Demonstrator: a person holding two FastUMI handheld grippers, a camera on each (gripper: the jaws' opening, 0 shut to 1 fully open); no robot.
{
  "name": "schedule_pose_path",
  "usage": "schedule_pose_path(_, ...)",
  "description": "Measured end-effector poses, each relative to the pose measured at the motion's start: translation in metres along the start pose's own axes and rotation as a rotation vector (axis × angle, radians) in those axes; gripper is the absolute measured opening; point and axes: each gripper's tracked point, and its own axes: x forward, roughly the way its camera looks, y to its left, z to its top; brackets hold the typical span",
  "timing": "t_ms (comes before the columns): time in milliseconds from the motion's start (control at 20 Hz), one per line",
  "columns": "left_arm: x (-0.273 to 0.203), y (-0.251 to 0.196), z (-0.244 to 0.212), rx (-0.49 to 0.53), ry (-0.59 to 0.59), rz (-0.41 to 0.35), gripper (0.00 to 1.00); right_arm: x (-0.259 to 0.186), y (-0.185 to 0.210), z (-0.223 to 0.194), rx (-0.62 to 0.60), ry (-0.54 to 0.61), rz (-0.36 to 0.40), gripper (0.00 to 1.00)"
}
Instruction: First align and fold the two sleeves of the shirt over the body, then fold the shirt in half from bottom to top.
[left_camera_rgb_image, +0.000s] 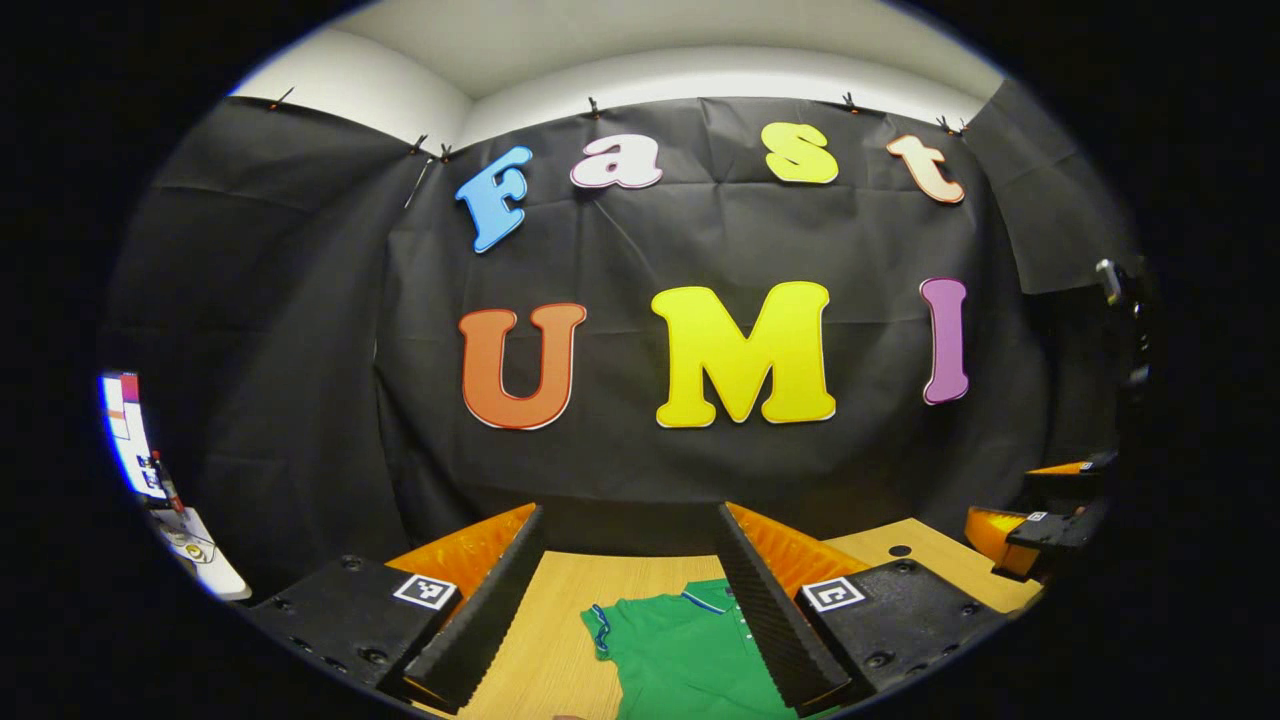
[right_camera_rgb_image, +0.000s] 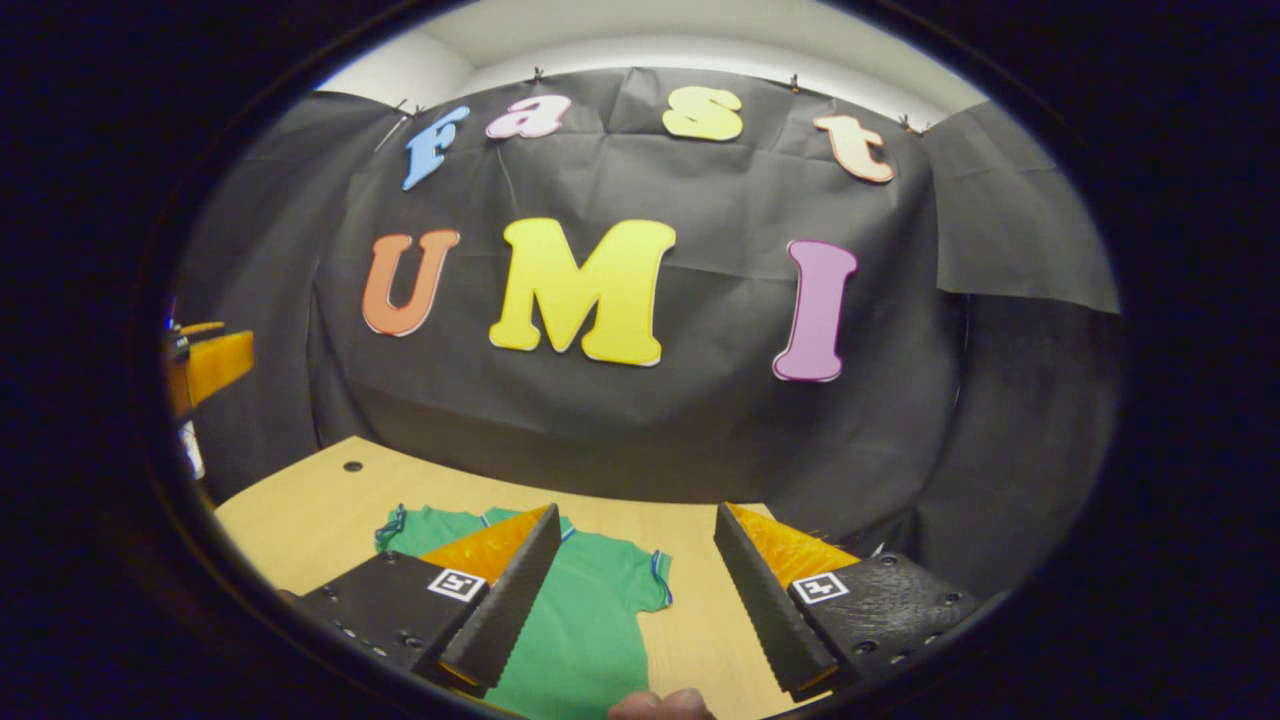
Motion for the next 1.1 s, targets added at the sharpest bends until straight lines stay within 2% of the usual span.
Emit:
schedule_pose_path(50,0.006,-0.005,0.004,-0.002,-0.011,-0.005,1.0,0.016,-0.006,-0.009,-0.001,0.019,0.007,0.97)
schedule_pose_path(250,0.023,-0.018,-0.003,-0.017,0.022,0.003,1.0,0.09,-0.026,-0.066,-0.016,0.132,0.033,0.95)
schedule_pose_path(400,0.027,-0.02,-0.013,-0.023,0.066,0.032,1.0,0.142,-0.037,-0.12,0.002,0.254,0.056,0.96)
schedule_pose_path(500,0.031,-0.018,-0.016,-0.019,0.084,0.061,1.0,0.166,-0.04,-0.152,0.025,0.323,0.068,0.98)
schedule_pose_path(600,0.033,-0.016,-0.018,-0.019,0.097,0.088,1.0,0.189,-0.042,-0.177,0.038,0.37,0.07,0.96)
schedule_pose_path(800,0.033,-0.013,-0.021,-0.011,0.116,0.122,1.0,0.218,-0.044,-0.211,0.015,0.428,0.079,0.95)
schedule_pose_path(1100,0.031,-0.009,-0.028,-0.041,0.141,0.162,1.0,0.24,-0.036,-0.247,0.026,0.545,0.136,0.95)
